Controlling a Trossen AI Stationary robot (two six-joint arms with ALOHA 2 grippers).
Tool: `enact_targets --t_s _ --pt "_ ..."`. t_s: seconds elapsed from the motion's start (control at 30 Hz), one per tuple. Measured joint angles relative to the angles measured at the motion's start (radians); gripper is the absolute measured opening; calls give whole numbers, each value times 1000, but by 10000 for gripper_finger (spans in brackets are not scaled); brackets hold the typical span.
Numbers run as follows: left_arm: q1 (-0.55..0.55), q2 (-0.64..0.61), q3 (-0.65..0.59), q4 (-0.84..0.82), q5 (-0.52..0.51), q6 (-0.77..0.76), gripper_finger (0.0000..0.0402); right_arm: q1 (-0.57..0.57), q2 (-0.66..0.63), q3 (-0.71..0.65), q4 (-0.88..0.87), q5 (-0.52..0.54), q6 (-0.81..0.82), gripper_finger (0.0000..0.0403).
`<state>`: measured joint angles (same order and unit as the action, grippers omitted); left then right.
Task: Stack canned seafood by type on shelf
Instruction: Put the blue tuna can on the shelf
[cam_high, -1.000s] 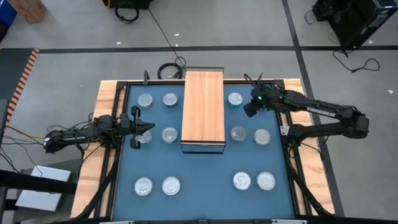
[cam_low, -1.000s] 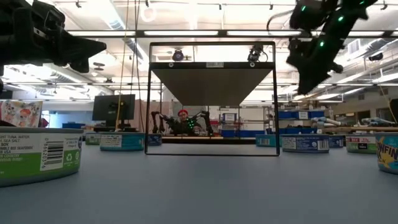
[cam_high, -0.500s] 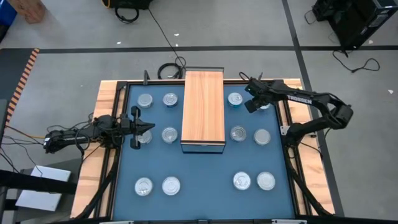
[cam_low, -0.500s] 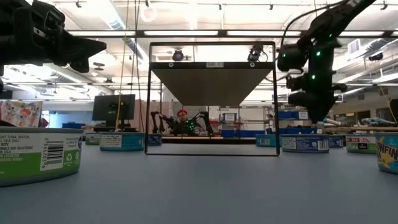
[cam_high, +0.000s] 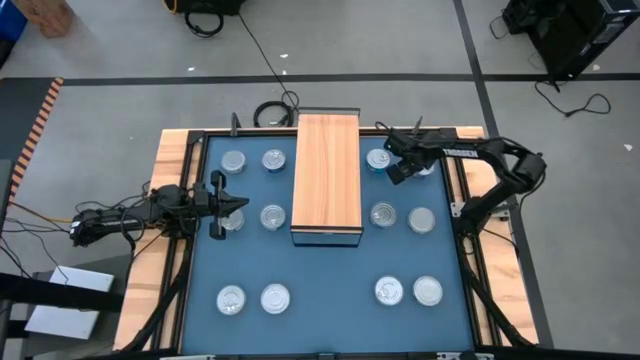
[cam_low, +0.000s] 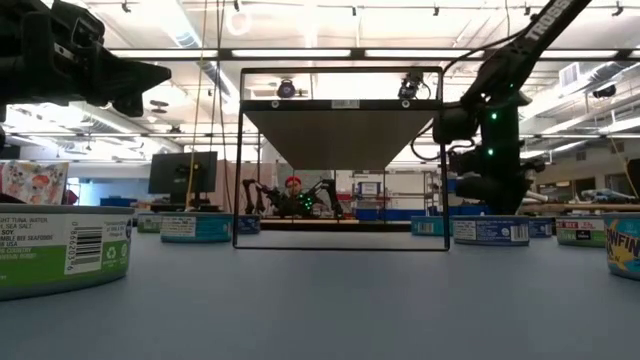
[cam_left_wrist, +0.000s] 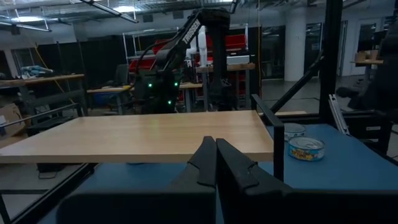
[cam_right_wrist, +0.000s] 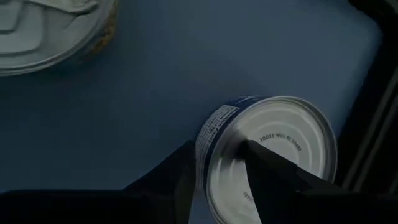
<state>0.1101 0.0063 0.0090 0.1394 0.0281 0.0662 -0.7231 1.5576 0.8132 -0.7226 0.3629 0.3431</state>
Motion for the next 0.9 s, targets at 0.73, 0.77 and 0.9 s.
enact_targets --t_s 0.73,0.77,0.9 --pt "0 0 6 21 -16 5 2 45 -145 -6 -47 -167 -58 3" --pt "0 0 10 22 -16 5 2 52 -163 -6 -49 -181 -55 3" --pt "0 0 31 24 -16 5 2 78 -230 -6 -48 -263 -37 2"
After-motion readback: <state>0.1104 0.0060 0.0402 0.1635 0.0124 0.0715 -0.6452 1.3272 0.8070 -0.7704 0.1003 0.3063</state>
